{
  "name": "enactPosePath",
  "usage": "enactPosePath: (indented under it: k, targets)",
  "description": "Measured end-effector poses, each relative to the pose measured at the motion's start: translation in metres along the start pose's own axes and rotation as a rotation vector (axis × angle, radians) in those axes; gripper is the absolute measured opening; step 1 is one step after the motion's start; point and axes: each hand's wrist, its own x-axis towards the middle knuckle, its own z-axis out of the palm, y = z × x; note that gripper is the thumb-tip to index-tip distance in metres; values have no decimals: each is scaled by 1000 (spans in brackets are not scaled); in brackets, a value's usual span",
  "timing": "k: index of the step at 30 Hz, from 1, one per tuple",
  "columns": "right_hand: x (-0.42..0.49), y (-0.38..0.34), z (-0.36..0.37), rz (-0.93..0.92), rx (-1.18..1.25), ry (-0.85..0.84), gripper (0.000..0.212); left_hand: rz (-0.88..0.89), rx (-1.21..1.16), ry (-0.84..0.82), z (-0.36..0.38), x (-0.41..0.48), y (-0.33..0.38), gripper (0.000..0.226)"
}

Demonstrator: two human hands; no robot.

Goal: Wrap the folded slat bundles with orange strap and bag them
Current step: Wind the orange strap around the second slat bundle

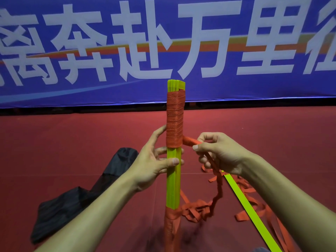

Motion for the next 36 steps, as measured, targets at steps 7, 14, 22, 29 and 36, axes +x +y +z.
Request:
enactPosePath:
  k: [7,14,22,29,36]
  targets:
    - [2,3,9,-158,-269,188,34,37,40,86,4,3,-3,85]
    - [3,2,24,-251,-179,245,42,155,189,162,11,10,-5,87]
    - [6,6,37,-333,-382,456,52,202,359,266,16,8,-4,92]
    - [5,8,33,-356,-433,477,51,146,251,203,18,4,1,97]
    - [5,6,32,-367,-438,464,49,61,29,108,12,4,-1,87]
